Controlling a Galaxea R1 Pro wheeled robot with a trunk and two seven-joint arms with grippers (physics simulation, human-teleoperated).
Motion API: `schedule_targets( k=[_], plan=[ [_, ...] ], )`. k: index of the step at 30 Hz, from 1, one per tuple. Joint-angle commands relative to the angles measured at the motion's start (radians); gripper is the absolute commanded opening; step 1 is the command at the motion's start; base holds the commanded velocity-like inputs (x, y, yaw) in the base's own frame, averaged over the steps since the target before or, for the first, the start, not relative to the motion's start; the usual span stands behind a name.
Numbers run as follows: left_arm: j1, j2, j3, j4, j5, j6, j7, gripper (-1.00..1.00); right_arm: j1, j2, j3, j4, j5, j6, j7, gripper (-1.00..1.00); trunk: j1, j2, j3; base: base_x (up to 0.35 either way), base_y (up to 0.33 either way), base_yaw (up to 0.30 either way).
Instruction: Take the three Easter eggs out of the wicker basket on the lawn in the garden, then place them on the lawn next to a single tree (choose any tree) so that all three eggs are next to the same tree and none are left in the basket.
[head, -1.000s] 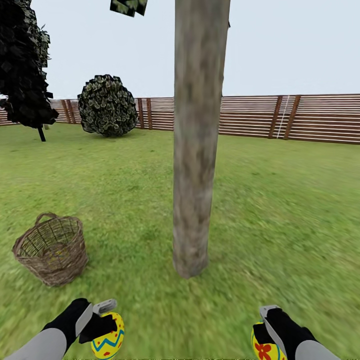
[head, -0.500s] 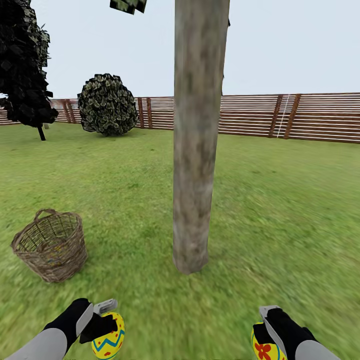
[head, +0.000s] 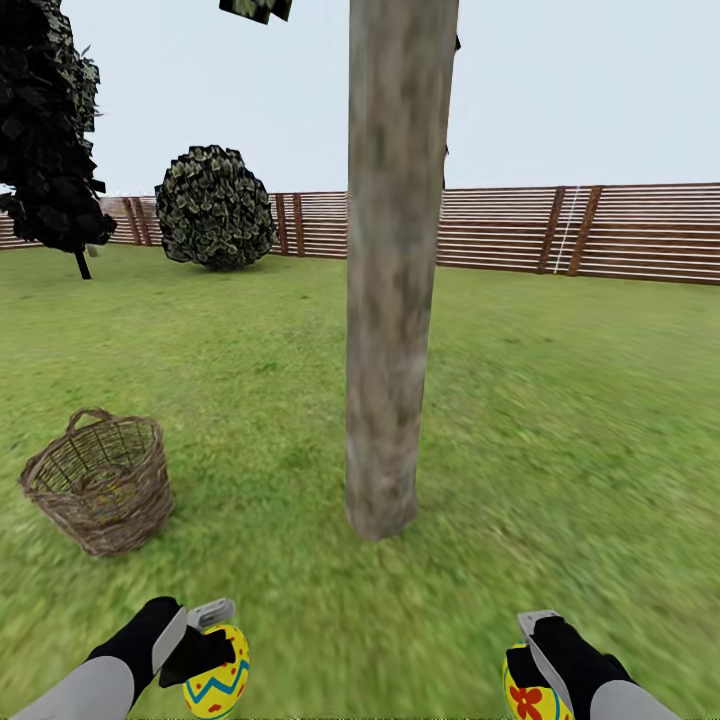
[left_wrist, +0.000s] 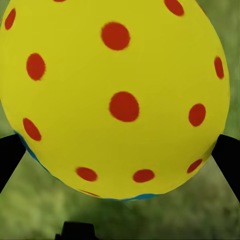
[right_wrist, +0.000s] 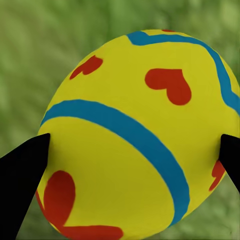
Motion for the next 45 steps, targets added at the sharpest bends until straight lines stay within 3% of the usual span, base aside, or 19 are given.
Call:
schedule_targets(
  k=[1, 5, 32, 45],
  plan=[
    [0.000, -0.001, 0.002, -0.001, 0.008, 0.006, 0.002, -1.00, 0.000, -0.001, 0.005, -0.002, 0.006, 0.006, 0.001, -1.00, 0.004, -0.008, -0.004, 0.000, 0.000, 0.000],
    [0.000, -0.002, 0.002, -0.001, 0.008, 0.006, 0.002, -1.00, 0.000, 0.000, 0.005, -0.002, 0.006, 0.006, 0.001, -1.00, 0.017, -0.031, -0.017, 0.000, 0.000, 0.000],
    [0.000, -0.008, 0.003, 0.000, 0.005, 0.006, 0.002, -1.00, 0.000, -0.001, 0.004, -0.001, 0.004, 0.007, 0.002, -1.00, 0.029, -0.037, -0.122, 0.000, 0.000, 0.000],
    [0.000, -0.009, 0.005, 0.000, 0.008, -0.005, 0.000, -1.00, 0.000, 0.001, 0.005, 0.000, 0.006, 0.006, 0.001, -1.00, 0.029, -0.037, -0.122, 0.225, 0.000, 0.000]
  ],
)
